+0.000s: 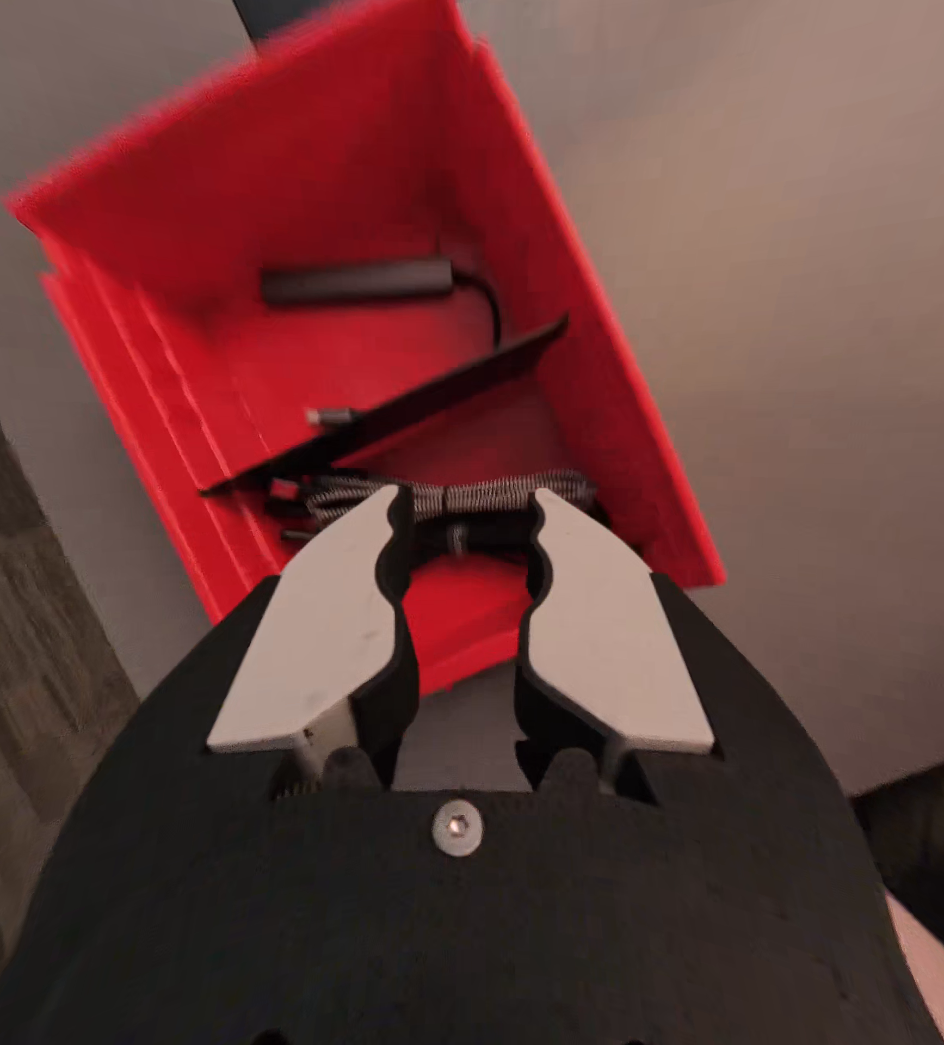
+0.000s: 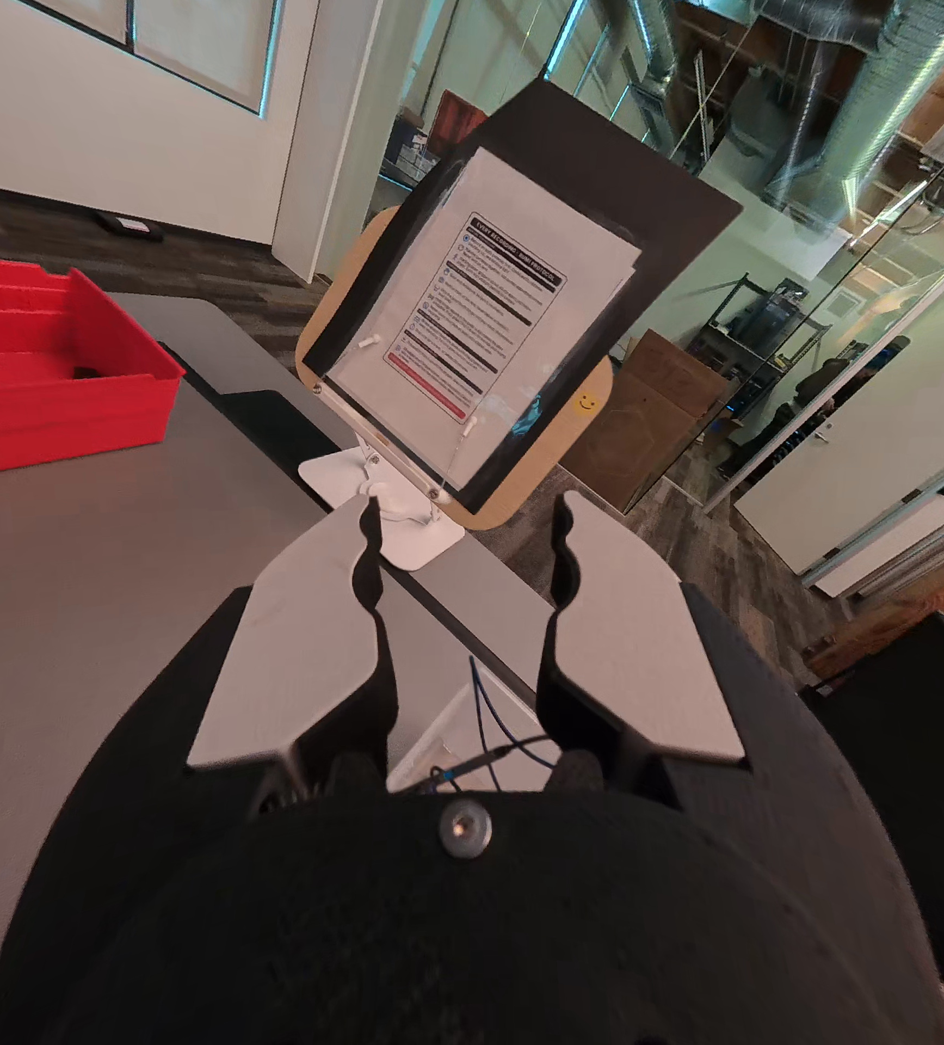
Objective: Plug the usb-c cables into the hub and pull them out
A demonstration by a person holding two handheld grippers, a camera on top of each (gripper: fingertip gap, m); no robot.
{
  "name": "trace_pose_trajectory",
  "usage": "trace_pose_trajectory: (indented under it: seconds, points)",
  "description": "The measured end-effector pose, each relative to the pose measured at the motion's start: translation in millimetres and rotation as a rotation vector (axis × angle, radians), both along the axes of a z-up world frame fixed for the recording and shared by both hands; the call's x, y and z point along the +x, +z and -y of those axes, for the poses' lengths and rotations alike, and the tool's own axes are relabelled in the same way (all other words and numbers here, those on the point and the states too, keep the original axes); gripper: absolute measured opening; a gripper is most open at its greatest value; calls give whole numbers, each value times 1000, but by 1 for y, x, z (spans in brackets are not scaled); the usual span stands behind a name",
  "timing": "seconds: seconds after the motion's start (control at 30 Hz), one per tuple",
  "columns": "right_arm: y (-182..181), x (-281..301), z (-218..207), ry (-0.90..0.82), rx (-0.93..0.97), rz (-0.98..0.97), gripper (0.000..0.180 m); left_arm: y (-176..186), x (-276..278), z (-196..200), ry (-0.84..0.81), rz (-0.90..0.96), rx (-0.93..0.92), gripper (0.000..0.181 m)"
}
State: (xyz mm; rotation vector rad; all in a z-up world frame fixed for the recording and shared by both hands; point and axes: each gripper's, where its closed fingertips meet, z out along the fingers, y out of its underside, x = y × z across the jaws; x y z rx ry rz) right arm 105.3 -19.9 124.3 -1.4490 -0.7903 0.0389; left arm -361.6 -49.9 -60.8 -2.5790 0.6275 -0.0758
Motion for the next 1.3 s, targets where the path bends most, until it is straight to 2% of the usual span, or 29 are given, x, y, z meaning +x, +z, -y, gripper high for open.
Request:
trace_pose_trajectory:
  seconds: [0.03, 0.17, 0.27, 0.37, 0.57, 0.93, 1.03, 1.2, 1.3]
  points:
    - [-4, -6, -2, 12, -1, -13, 59, -11, 0, 6, -37, 0, -67, 38]
    - [-42, -38, -2, 169, -125, 47, 58, -34, 22, 12, -311, 41, -109, 40]
    - [-72, -34, -7, 167, -211, 142, 58, -48, 25, 7, -388, 76, -117, 40]
    - [-83, -30, -7, 171, -259, 169, 58, -67, 18, 3, -386, 88, -172, 40]
    - [-79, -31, 6, 251, -269, 136, 58, -92, 17, 0, -425, 100, -198, 57]
    - [-78, -30, 16, 312, -275, 123, 56, -118, 19, 2, -455, 138, -291, 52]
    - [-79, -30, 16, 322, -278, 116, 56, -117, 26, 5, -485, 186, -321, 33]
    - [-78, -30, 17, 333, -277, 107, 55, -109, 29, 7, -435, 285, -400, 23]
    - [-76, -29, 17, 338, -273, 98, 55, -93, 30, 6, -426, 325, -367, 19]
